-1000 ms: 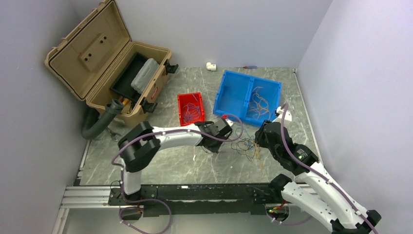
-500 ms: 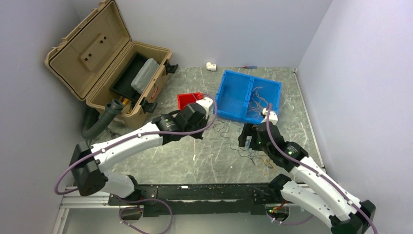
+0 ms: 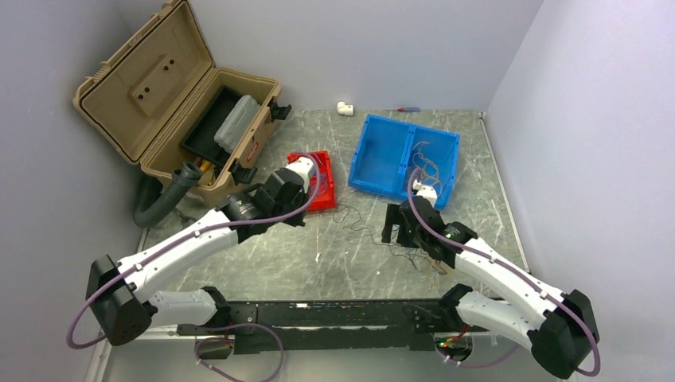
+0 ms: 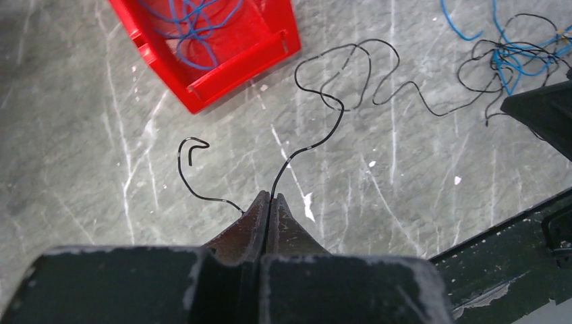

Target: Untangle the cables

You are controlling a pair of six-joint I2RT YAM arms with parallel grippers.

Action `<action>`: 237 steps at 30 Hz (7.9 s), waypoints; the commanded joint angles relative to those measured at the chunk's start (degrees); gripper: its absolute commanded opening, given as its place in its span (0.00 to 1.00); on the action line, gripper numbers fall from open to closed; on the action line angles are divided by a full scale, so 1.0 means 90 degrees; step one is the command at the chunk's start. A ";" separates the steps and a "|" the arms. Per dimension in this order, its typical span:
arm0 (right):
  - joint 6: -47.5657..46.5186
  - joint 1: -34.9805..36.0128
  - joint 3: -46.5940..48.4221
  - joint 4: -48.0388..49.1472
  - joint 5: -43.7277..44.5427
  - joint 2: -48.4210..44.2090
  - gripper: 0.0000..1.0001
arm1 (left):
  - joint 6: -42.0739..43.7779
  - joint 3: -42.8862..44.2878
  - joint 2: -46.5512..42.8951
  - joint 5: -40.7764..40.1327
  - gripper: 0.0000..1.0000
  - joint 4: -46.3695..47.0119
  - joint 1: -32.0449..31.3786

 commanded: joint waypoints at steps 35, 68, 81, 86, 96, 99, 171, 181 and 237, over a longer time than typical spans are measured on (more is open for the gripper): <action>0.1104 -0.1814 -0.0647 0.0042 0.0479 -0.0177 0.16 | 0.0038 -0.1936 -0.3085 0.3201 0.00 0.0540 0.4034; -0.0235 -0.1529 -0.0177 0.0755 -0.0791 0.0492 0.02 | 0.0216 -0.1354 -0.1708 0.1333 0.02 -0.0254 0.2251; -0.0646 -0.1532 0.0483 0.0295 -0.1271 -0.0907 0.00 | 0.0273 -0.1139 -0.0993 0.0931 0.44 -0.0717 0.1960; -0.0677 -0.1532 0.0656 0.0163 -0.1311 -0.0794 0.00 | 0.0563 -0.1006 -0.0810 0.1215 0.72 -0.0179 0.1247; -0.0533 -0.1530 0.0892 0.0000 -0.1128 -0.0710 0.00 | 0.1437 -0.0833 0.0435 0.0949 0.71 0.2558 -0.0876; -0.0457 -0.1525 0.0959 -0.0023 -0.1089 -0.0673 0.00 | 0.1713 -0.1003 0.0972 0.0876 0.70 0.3586 -0.1301; -0.0388 -0.1630 -0.0046 -0.0092 0.0133 -0.2720 0.49 | 0.0578 -0.1663 -0.1811 0.1469 0.00 0.1316 0.0819; -0.1666 -0.1442 -0.0401 0.1989 -0.4058 -0.1762 0.96 | 0.1117 -0.0819 -0.1373 0.1998 0.00 0.1011 0.0252; 0.3755 -0.0087 -0.1254 -0.1209 0.4465 -0.3451 0.00 | 0.0460 0.1780 -0.2435 -0.1431 0.00 -0.2008 0.0498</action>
